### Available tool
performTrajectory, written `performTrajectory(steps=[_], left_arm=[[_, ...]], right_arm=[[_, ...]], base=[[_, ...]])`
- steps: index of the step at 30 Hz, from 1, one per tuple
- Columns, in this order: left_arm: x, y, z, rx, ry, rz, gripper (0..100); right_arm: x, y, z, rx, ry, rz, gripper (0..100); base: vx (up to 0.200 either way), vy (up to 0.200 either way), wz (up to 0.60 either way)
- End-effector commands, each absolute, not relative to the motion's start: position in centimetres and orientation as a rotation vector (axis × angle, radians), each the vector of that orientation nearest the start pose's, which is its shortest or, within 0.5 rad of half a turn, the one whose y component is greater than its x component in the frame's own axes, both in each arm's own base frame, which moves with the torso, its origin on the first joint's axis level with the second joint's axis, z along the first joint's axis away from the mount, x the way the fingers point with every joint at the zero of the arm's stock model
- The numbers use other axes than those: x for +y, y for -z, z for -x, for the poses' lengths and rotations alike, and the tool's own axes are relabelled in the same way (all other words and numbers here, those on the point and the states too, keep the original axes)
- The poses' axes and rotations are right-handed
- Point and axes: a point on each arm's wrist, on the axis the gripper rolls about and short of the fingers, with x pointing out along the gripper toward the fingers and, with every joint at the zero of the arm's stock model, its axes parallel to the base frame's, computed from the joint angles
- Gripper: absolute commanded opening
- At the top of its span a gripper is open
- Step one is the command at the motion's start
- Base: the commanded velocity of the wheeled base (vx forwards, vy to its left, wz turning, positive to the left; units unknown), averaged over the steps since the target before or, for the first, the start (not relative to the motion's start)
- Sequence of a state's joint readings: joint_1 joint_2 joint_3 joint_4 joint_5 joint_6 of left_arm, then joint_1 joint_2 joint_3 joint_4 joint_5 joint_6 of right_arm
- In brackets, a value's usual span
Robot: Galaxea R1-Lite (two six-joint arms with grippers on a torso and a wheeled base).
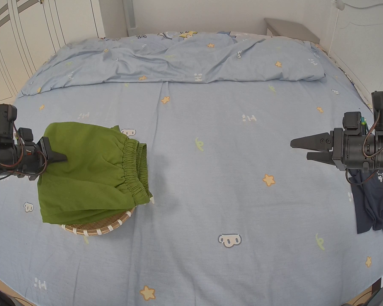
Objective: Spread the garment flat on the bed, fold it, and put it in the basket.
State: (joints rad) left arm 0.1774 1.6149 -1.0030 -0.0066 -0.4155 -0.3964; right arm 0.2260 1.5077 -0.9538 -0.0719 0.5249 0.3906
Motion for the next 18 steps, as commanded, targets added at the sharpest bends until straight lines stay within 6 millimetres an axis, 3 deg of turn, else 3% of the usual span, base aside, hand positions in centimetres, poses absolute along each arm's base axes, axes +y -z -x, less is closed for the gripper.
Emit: performTrajectory(steps=[1, 7, 16, 17, 18], left_arm=[[6.6, -15.0, -30.7, 0.755, 0.015, 0.616, 0], [6.9, -14.0, -32.3, 0.752, 0.016, 0.608, 0], [6.9, -15.0, -33.4, 0.754, 0.020, 0.604, 0], [6.8, -15.2, -33.4, 0.761, 0.018, 0.605, 100], [6.8, -15.4, -33.5, 0.770, 0.015, 0.607, 100]], right_arm=[[6.8, -23.1, -24.1, 0.606, -0.642, -0.436, 100], [6.9, -23.1, -24.1, 0.609, -0.646, -0.434, 100], [7.2, -22.9, -24.1, 0.616, -0.652, -0.430, 100], [7.2, -22.9, -24.1, 0.616, -0.652, -0.430, 100], [7.2, -22.9, -24.1, 0.616, -0.652, -0.430, 100]], base=[[0.000, 0.000, 0.00], [0.000, 0.000, 0.00], [0.000, 0.000, 0.00], [0.000, 0.000, 0.00], [0.000, 0.000, 0.00]])
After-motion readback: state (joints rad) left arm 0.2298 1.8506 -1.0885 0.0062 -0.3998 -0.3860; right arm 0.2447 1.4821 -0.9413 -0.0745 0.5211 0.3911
